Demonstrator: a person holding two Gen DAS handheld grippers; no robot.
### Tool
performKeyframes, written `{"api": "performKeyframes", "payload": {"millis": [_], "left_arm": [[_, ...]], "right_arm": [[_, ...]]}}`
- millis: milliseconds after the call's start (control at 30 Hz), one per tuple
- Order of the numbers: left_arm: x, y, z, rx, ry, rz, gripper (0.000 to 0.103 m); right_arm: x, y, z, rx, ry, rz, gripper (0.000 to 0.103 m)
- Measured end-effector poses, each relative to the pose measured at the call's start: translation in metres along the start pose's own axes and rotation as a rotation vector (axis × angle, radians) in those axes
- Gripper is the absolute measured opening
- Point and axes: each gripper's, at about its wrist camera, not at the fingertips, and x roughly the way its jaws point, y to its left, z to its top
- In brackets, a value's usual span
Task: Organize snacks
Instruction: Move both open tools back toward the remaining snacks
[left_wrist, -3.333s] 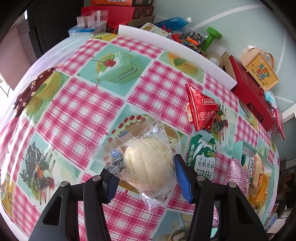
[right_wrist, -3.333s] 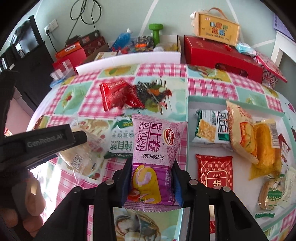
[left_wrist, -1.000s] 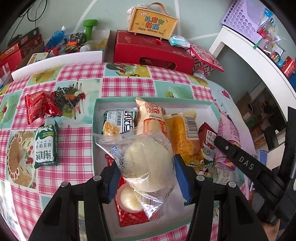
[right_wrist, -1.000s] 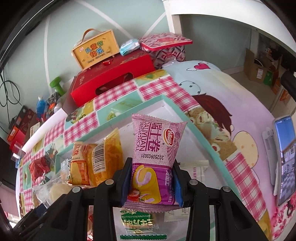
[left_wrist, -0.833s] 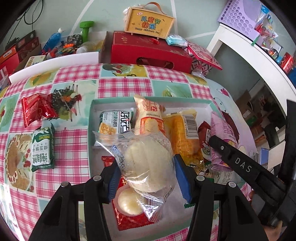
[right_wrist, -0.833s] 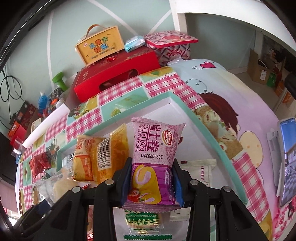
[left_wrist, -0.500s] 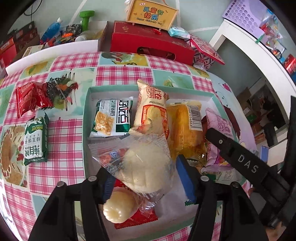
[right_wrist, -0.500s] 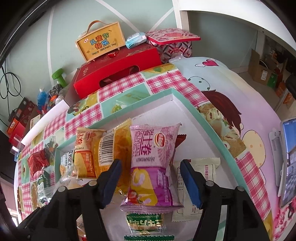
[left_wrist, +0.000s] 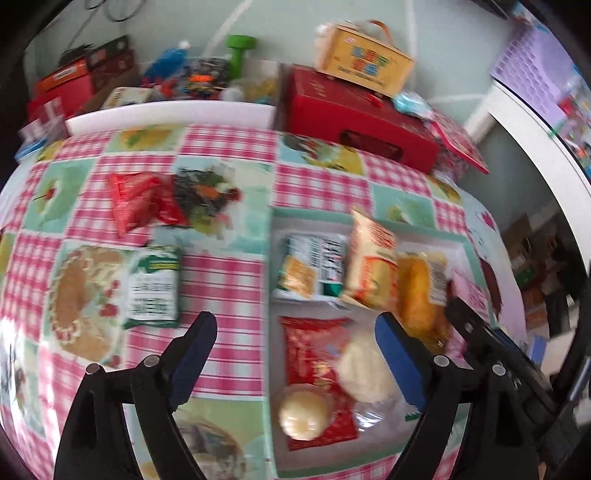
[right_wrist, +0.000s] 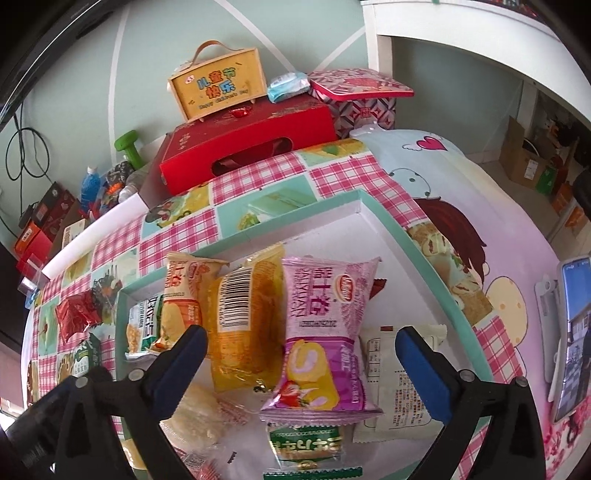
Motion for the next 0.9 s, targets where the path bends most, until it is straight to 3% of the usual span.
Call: {"api": "performKeyframes", "payload": {"millis": [233, 333, 433, 900], "left_arm": [[-0.005, 0.042, 0.012, -0.075, -0.029, 0.185, 0.092], [-0.010, 0.064, 0.016, -0.109, -0.043, 0.218, 0.093], [-0.015, 0.083, 0.017, -0.158, -0.061, 0.243, 0.101], [-0.026, 0.158, 0.012, -0.338, -0.059, 0.384, 0.102]], "right_arm": [[-0.011, 0.017, 0.000, -0.047, -0.043, 0.024, 0.103], [-0.018, 0.027, 0.001, -0.073, -0.069, 0.035, 0.103], [-0.024, 0.039, 0.000, -0.100, -0.084, 0.041, 0.103], [-0.028, 0.125, -0.030, -0.282, -0.053, 0.202, 0.103]]}}
